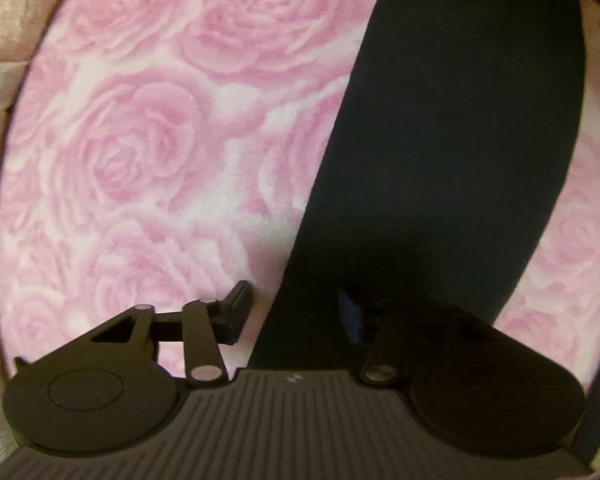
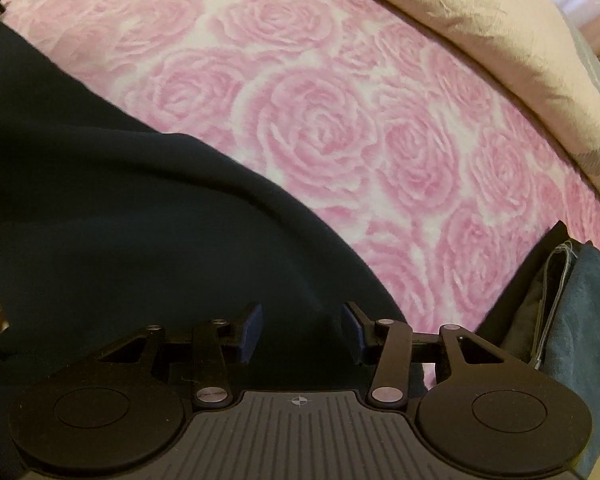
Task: Fold clothes
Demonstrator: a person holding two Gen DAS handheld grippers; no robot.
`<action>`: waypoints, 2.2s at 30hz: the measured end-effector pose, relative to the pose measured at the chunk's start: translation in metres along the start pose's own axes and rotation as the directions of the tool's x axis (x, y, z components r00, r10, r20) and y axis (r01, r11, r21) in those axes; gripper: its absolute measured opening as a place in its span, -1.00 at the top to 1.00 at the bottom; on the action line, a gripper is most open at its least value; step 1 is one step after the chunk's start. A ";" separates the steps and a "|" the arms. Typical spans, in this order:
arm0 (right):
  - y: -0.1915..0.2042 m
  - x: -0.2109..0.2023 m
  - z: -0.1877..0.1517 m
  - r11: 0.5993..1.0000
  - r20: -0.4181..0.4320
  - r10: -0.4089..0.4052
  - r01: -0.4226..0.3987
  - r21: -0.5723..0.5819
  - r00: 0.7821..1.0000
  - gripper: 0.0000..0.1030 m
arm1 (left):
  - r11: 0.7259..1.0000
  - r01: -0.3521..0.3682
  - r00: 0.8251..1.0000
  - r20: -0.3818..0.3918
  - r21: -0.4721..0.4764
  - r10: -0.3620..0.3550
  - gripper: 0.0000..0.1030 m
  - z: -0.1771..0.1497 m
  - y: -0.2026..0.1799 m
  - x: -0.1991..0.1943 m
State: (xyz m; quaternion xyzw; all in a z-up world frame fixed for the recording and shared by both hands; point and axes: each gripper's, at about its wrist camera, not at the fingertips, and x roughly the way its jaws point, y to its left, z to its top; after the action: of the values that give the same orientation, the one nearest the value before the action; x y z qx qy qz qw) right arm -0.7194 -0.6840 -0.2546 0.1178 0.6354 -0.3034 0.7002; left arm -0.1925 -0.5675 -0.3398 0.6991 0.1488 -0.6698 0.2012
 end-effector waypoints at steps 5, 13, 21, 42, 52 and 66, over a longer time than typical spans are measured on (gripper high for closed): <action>-0.013 0.012 0.009 1.000 -0.006 0.004 -0.003 0.023 1.000 0.08 | 0.998 0.047 0.999 -0.028 0.031 -0.046 0.93 0.003 -0.006 -0.003; -0.025 0.011 0.009 0.987 0.023 -0.002 0.006 -0.163 1.000 -0.14 | 0.991 -0.128 0.992 0.018 0.042 0.127 0.94 -0.011 -0.040 -0.026; -0.047 0.037 0.000 0.966 0.006 0.069 -0.065 -0.251 0.998 -0.63 | 0.959 -0.267 0.963 0.001 0.091 0.268 0.94 -0.007 -0.075 -0.017; -0.002 -0.084 -0.050 0.979 0.251 -0.053 0.101 -0.180 0.967 0.87 | 0.856 -0.514 0.852 0.081 -0.059 0.517 0.94 -0.038 -0.117 -0.149; 0.139 -0.140 -0.172 0.949 0.283 -0.283 0.311 -0.058 0.916 0.87 | 0.854 -0.515 0.843 0.137 -0.066 0.519 0.94 -0.122 -0.265 -0.174; 0.182 -0.111 -0.231 0.942 0.286 -0.198 0.262 -0.208 0.938 0.87 | 0.813 -0.563 0.823 -0.010 -0.149 0.568 0.93 -0.121 -0.354 -0.146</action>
State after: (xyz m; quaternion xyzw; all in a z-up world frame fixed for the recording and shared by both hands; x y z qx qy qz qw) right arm -0.8054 -0.3831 -0.2264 -0.0854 0.5794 -0.3165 0.7462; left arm -0.2641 -0.1910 -0.2206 0.6834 -0.0205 -0.5791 0.4440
